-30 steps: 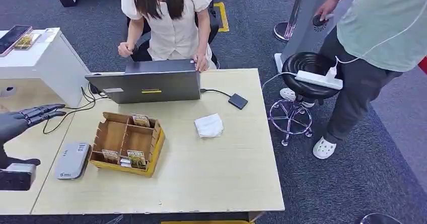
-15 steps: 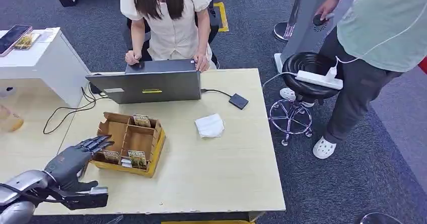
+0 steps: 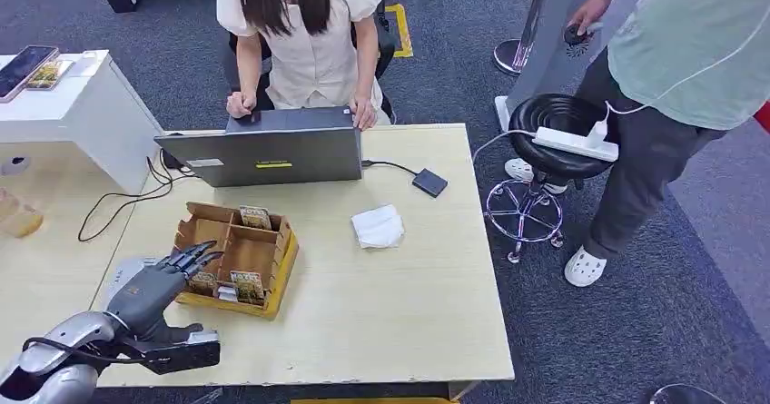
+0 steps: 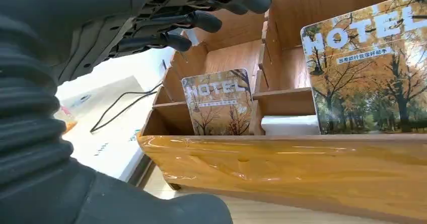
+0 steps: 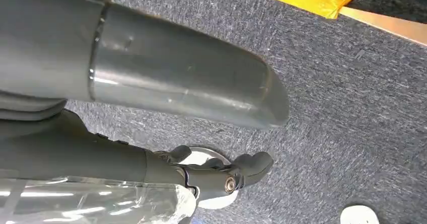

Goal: Pass the card to the sensor for recognition and then transmit it.

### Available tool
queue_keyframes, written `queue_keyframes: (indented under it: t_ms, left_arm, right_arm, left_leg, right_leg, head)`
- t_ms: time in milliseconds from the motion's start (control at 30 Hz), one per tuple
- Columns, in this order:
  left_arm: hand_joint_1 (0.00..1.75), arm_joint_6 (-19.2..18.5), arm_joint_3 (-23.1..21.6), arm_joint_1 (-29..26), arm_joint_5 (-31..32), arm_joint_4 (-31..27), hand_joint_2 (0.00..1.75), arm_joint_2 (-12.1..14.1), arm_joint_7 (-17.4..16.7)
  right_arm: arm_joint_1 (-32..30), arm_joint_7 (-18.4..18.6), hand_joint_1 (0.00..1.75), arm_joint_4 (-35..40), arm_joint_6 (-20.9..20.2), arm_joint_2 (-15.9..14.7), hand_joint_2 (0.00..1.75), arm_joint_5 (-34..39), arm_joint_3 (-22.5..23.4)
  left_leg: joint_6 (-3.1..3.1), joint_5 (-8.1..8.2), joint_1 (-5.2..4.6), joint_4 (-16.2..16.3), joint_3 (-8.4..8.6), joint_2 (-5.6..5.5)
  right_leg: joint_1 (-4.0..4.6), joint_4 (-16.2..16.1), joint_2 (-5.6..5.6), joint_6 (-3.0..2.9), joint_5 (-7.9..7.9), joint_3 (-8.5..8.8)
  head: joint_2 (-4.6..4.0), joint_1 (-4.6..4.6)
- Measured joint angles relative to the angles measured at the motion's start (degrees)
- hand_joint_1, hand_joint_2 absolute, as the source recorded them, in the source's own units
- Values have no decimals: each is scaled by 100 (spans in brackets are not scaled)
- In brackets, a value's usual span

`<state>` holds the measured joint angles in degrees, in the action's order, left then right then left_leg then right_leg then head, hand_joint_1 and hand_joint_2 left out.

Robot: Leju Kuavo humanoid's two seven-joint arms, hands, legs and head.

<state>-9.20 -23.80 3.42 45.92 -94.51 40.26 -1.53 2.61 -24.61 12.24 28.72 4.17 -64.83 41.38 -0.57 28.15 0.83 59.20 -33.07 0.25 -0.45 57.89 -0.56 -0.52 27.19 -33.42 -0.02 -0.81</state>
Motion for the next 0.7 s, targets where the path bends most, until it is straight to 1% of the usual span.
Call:
queue_keyframes:
  t_ms: [267, 400, 700]
  left_arm:
    - [0, 4, 129, -3, 55, 55, 175, -220, 66]
    - [0, 90, 190, -1, 52, 52, 175, -328, 83]
    - [0, 92, 267, 15, 72, 39, 175, -481, 48]
  right_arm:
    - [0, -6, 0, 2, 0, 0, 0, -13, 24]
    - [-4, -11, 0, 2, 2, 0, 0, -11, 31]
    - [-11, -22, 0, 2, 7, 0, 0, 7, 74]
  left_leg:
    - [0, 0, -1, 0, 0, 0]
    - [0, 0, 0, 0, 1, 0]
    - [0, 0, 0, 0, 1, 0]
  right_leg:
    - [0, 0, 0, 0, 0, 0]
    - [0, 0, 0, 0, 0, 0]
    - [0, 0, 0, 0, 0, 0]
  head:
    - [0, 2]
    - [0, 2]
    - [0, 0]
